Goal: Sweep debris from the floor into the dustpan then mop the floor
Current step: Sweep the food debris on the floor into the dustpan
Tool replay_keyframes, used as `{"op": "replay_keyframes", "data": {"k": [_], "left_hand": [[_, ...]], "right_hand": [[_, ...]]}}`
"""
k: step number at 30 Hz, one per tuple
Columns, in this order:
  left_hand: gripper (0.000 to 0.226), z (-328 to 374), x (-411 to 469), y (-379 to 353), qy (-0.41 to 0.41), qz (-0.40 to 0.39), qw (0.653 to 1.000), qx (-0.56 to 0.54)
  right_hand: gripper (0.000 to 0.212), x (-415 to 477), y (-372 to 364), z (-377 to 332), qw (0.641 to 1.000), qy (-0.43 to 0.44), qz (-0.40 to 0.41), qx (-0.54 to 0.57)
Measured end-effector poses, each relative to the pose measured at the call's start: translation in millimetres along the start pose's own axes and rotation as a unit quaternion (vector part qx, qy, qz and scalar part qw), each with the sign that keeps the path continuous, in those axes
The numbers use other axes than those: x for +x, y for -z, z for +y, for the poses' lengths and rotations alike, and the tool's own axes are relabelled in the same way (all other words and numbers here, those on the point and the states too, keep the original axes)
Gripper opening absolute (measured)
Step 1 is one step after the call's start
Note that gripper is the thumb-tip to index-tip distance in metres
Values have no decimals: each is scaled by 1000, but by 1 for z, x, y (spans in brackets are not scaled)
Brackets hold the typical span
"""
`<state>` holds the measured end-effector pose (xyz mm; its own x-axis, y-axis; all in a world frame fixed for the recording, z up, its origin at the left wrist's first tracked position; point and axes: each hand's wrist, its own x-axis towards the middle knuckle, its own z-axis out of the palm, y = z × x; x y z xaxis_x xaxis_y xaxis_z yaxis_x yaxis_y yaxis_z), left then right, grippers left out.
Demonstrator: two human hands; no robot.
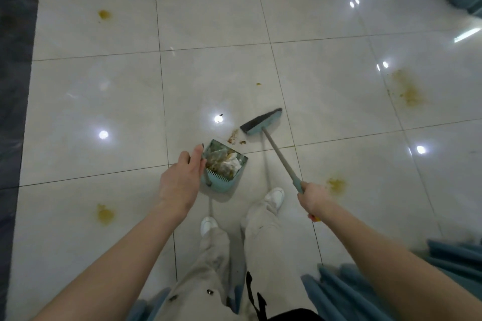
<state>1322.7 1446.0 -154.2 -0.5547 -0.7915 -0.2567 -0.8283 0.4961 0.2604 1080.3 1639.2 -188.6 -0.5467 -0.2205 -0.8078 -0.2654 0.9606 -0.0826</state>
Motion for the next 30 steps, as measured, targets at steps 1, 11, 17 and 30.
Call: {"op": "replay_keyframes", "data": {"k": [1, 11, 17, 30], "left_hand": [[40, 1, 0, 0, -1, 3, 1000, 2], [37, -1, -2, 2, -20, 8, 1000, -20], [36, -9, -9, -2, -18, 11, 1000, -15], [36, 27, -12, -18, 41, 15, 999, -9]], "right_hand": [[32, -6, 2, 8, 1000, 11, -4, -21], [37, -60, 29, 57, 979, 97, -45, -175], [30, -60, 56, 53, 988, 126, 25, -87], [30, 18, 42, -35, 995, 76, 26, -51]]}}
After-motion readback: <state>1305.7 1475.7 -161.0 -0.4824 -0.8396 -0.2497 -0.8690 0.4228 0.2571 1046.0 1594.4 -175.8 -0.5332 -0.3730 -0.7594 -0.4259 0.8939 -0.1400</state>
